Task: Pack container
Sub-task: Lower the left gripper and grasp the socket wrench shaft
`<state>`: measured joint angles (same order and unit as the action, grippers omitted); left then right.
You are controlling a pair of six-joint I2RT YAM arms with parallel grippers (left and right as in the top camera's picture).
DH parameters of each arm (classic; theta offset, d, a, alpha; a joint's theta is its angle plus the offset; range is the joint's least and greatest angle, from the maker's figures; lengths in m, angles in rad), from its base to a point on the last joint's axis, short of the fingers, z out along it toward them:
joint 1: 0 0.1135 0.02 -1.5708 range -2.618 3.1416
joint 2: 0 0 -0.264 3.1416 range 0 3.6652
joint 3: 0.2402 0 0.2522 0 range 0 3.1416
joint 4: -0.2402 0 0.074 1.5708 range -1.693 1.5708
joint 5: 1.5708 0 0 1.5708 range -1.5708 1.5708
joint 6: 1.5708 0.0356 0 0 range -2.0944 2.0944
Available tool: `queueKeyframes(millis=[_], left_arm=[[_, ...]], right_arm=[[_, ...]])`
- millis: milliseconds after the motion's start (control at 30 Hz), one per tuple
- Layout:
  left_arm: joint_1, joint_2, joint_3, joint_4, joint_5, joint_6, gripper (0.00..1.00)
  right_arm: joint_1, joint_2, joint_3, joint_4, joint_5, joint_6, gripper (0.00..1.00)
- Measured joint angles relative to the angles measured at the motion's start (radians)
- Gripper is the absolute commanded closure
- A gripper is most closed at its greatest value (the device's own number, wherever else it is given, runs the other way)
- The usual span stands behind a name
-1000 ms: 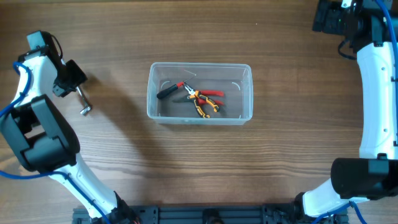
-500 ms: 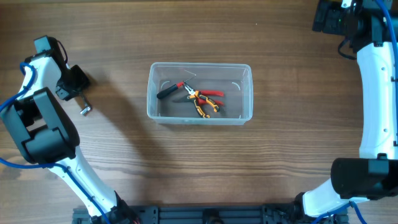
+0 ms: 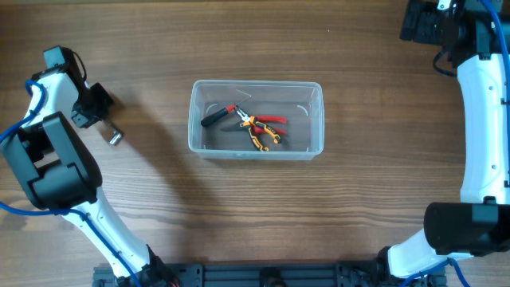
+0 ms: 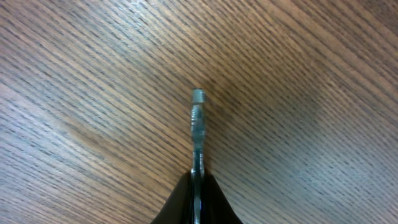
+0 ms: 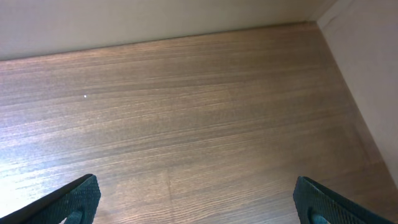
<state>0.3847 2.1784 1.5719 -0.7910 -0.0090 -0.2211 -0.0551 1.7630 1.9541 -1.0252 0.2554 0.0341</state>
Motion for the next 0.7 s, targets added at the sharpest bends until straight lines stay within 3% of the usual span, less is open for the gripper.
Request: queueKeyframes(millis=[467,700], left_arm=[[0.0,-0.01,0.003,-0.02,0.0,0.0,0.96],[0.0,-0.187,0.035,-0.014,0.002,0.0,0.96]], right_arm=[[0.0,0.0,0.0,0.0,0.0,0.0,0.0],[0.0,0.0,0.0,0.0,0.0,0.0,0.0]])
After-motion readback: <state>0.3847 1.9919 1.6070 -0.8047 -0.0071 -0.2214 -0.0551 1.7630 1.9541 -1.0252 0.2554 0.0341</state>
